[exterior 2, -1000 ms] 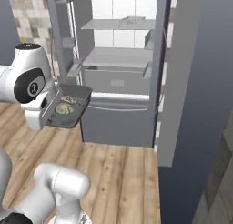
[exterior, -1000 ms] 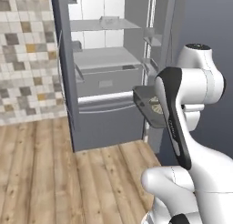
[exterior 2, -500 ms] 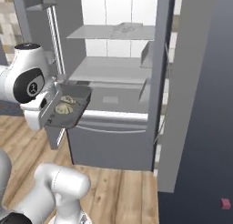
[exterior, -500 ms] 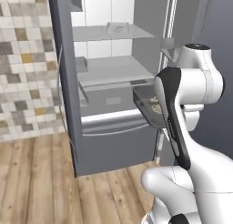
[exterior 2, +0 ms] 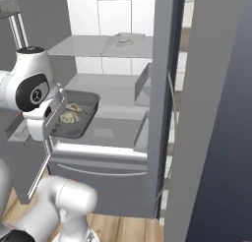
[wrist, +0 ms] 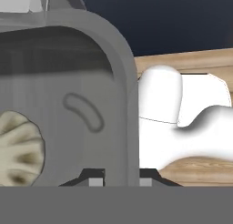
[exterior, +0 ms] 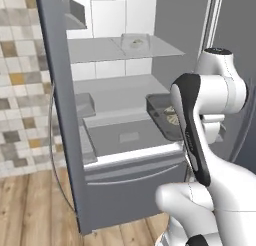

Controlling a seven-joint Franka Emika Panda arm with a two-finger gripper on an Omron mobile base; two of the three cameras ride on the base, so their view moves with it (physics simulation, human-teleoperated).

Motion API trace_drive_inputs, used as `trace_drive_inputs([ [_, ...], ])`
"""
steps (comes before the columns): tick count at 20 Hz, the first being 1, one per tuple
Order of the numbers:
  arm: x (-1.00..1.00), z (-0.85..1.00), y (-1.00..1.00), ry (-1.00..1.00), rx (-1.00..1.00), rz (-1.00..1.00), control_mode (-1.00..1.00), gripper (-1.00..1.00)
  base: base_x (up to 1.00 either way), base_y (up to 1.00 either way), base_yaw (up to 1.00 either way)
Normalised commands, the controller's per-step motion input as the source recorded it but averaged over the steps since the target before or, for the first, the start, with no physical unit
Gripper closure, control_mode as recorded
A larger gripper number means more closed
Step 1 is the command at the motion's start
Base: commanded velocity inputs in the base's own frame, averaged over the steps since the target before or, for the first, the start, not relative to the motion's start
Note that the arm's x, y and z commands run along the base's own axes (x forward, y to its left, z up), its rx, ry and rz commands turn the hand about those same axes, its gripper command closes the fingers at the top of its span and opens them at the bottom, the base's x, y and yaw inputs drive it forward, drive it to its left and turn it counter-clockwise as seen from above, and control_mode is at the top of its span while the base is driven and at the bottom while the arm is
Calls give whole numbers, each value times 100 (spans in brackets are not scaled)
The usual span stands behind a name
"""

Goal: Place two dumplings into each of the tupperware containers and then place the containers in the fridge.

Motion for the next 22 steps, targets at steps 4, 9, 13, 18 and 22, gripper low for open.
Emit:
trace_drive_inputs([
  [4, 0, 0, 0, 0, 0, 0, 100, 100, 100, 3, 0],
  [9, 0, 0, 0, 0, 0, 0, 100, 100, 91, 12, 0],
  [13, 0, 0, 0, 0, 0, 0, 100, 100, 60, 10, 0],
  [18, 0, 0, 0, 0, 0, 0, 100, 100, 35, 1, 0],
  [22, 15, -23, 0, 0, 0, 0, -100, 100, 18, 0, 0],
])
